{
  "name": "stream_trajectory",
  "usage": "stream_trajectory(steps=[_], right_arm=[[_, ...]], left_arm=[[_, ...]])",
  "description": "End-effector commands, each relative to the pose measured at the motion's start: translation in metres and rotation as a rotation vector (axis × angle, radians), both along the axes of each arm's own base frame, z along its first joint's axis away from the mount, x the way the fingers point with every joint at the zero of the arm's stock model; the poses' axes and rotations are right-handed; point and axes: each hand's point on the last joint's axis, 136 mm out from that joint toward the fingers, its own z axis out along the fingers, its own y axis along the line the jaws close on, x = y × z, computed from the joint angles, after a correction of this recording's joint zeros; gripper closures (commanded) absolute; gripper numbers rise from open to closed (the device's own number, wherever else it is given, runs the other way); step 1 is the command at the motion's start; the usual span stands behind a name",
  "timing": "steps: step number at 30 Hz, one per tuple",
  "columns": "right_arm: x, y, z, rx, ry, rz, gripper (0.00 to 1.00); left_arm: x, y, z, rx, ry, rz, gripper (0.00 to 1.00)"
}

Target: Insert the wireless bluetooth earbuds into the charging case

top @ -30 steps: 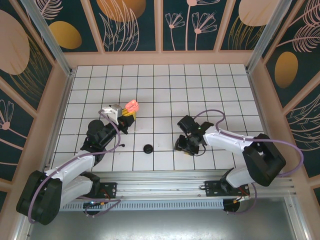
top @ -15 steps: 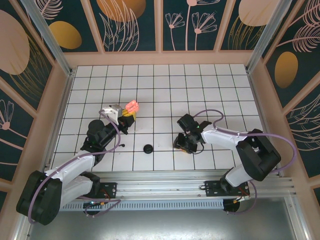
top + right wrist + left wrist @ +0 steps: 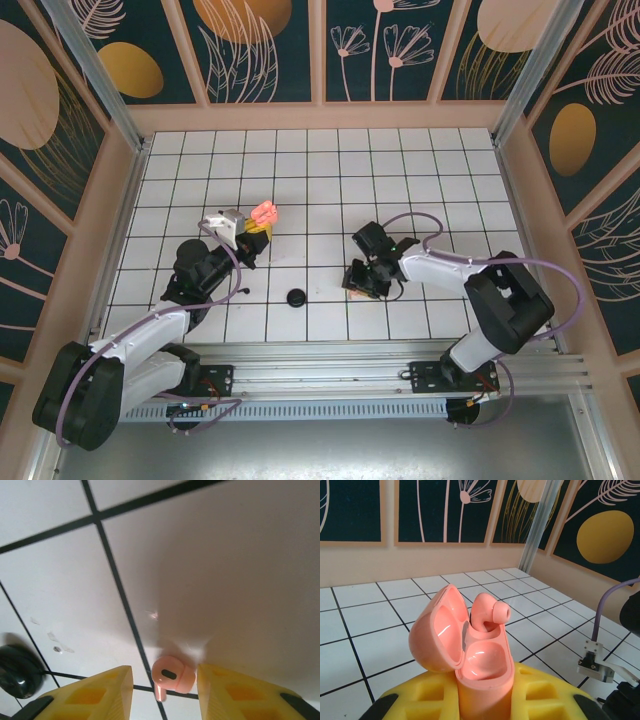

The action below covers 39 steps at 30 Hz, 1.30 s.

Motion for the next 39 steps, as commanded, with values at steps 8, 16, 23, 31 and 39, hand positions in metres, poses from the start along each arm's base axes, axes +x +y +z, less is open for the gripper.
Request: stream_trajectory(steps=[8,16,23,31,39], right_arm=[[0.025,-0.001,0.032,-0.054,-0.106,0.011,0.54],[-0.006,-0.023,0.036,-0.106,-0.037,-0.065,0.55],[-0.023,-0.014,0.014,-0.081,0.020,-0.061,0.57],[-0.012,-0.004,-0.001,-0.132,0.026,0.002,0.60],[0.000,0.004,-0.001,-0.139,0.007,0.034,0.61]], left_arm=[[0.001,0.003,0.012,0.005,-0.045,0.013,0.90],[0.002,0.003,0.011,0.009,-0.043,0.013,0.90],[0.002,0.000,0.009,0.006,-0.034,-0.001,0.90],[0.002,0.002,0.009,0.010,-0.037,0.008,0.90],[0.001,0.003,0.010,0.013,-0.038,0.012,0.90]])
